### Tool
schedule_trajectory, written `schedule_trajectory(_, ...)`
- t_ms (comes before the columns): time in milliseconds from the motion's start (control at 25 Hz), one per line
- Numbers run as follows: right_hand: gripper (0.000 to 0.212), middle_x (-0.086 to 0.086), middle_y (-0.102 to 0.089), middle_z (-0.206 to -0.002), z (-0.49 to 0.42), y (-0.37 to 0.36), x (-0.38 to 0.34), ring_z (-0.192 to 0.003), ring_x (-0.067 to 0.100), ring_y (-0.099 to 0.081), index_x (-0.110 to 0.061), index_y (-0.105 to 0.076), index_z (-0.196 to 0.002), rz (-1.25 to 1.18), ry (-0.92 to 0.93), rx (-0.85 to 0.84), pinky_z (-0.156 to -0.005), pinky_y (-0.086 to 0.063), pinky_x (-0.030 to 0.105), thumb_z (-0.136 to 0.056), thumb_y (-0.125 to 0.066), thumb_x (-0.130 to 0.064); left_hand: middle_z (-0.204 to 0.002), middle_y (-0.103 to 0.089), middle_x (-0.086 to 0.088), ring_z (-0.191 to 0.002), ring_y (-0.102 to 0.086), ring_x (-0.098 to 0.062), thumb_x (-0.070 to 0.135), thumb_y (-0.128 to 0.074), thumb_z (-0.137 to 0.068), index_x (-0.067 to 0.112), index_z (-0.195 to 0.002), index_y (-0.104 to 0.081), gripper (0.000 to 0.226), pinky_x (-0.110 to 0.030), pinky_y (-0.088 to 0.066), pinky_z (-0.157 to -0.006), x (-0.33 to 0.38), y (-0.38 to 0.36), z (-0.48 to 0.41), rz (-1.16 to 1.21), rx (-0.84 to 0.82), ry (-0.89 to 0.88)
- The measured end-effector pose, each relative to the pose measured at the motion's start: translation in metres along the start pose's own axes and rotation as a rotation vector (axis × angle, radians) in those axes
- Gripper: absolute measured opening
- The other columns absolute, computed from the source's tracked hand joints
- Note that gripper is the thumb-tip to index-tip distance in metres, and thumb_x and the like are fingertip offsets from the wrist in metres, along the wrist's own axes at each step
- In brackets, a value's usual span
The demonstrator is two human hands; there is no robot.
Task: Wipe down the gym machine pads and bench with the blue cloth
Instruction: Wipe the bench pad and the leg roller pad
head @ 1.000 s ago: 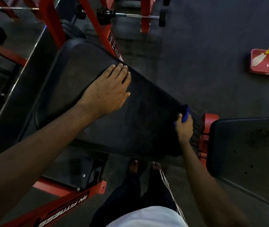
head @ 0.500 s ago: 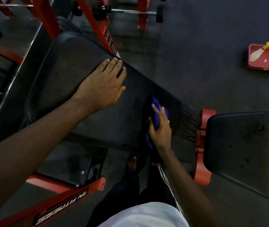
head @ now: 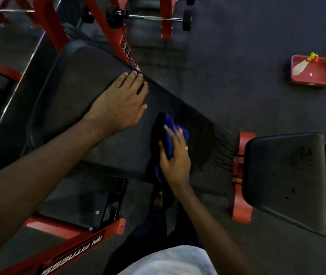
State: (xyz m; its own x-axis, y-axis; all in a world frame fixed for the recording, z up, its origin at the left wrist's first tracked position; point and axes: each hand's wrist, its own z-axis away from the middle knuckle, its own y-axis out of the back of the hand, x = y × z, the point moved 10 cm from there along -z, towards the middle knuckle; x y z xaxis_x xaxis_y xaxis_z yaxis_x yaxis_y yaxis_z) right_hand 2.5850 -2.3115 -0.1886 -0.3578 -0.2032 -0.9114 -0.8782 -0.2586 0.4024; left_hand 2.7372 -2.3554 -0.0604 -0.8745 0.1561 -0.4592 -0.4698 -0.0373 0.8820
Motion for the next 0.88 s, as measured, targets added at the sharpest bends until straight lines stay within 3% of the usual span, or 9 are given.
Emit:
schedule_trajectory(80, 0.049, -0.006, -0.046, -0.153, 0.037, 0.014, 0.045, -0.149, 0.008, -0.029, -0.026, -0.050, -0.145, 0.032, -0.089, 0.043, -0.120, -0.029, 0.034, -0.097, -0.062, -0.021, -0.149, -0.037, -0.028, -0.140, -0.034, -0.039, 0.040, -0.033, -0.101, -0.002, -0.144, -0.036, 0.060, -0.050, -0.026, -0.117, 0.000, -0.001, 0.001, -0.011, 0.001, 0.002)
schedule_trajectory(200, 0.047, -0.005, -0.048, -0.151, 0.042, 0.041, 0.129, -0.147, 0.014, -0.035, -0.031, -0.049, -0.145, 0.067, -0.431, 0.132, -0.113, -0.039, 0.042, -0.098, -0.059, -0.030, -0.150, -0.037, -0.027, -0.140, -0.034, -0.038, 0.041, -0.031, -0.102, -0.001, -0.145, -0.036, 0.061, -0.049, -0.026, -0.117, 0.000, -0.002, 0.001, -0.018, 0.007, 0.002)
schedule_trajectory(400, 0.045, 0.009, -0.060, -0.135, -0.035, 0.053, 0.154, -0.125, 0.033, -0.056, -0.021, -0.056, -0.136, 0.099, -0.622, 0.228, -0.098, -0.045, 0.041, -0.098, -0.053, -0.045, -0.150, -0.036, -0.027, -0.141, -0.034, -0.038, 0.041, -0.029, -0.102, -0.001, -0.146, -0.035, 0.061, -0.049, -0.027, -0.117, 0.000, -0.001, 0.000, -0.034, 0.009, 0.003)
schedule_trajectory(560, 0.044, 0.000, -0.056, -0.142, -0.085, 0.031, 0.091, -0.128, 0.026, -0.055, -0.029, -0.053, -0.139, 0.140, -0.492, 0.160, -0.099, -0.044, 0.038, -0.099, -0.053, -0.045, -0.149, -0.037, -0.028, -0.140, -0.034, -0.039, 0.041, -0.030, -0.102, -0.002, -0.145, -0.035, 0.060, -0.050, -0.027, -0.116, 0.001, -0.004, -0.001, -0.019, -0.007, -0.008)
schedule_trajectory(680, 0.047, -0.011, -0.045, -0.153, -0.033, 0.009, 0.031, -0.144, 0.012, -0.038, -0.038, -0.047, -0.144, 0.077, -0.221, 0.039, -0.103, -0.040, 0.027, -0.098, -0.057, -0.037, -0.148, -0.037, -0.030, -0.139, -0.035, -0.041, 0.038, -0.028, -0.102, -0.003, -0.144, -0.036, 0.060, -0.051, -0.027, -0.116, 0.000, -0.003, 0.000, -0.001, -0.014, 0.005)
schedule_trajectory(800, 0.055, -0.008, -0.041, -0.157, 0.029, 0.013, 0.041, -0.150, 0.008, -0.026, -0.029, -0.047, -0.148, 0.119, 0.028, -0.052, -0.116, -0.029, 0.022, -0.096, -0.062, -0.019, -0.149, -0.036, -0.030, -0.139, -0.034, -0.042, 0.038, -0.033, -0.102, -0.004, -0.144, -0.036, 0.060, -0.052, -0.026, -0.116, 0.000, -0.002, -0.001, 0.006, -0.020, -0.002)
schedule_trajectory(880, 0.052, -0.006, -0.045, -0.154, 0.021, 0.033, 0.106, -0.147, 0.011, -0.033, -0.030, -0.048, -0.146, 0.148, -0.197, 0.031, -0.113, -0.035, 0.027, -0.097, -0.061, -0.023, -0.149, -0.036, -0.030, -0.140, -0.033, -0.041, 0.039, -0.034, -0.102, -0.004, -0.145, -0.035, 0.061, -0.052, -0.026, -0.117, 0.001, 0.000, -0.001, 0.000, -0.025, 0.001)
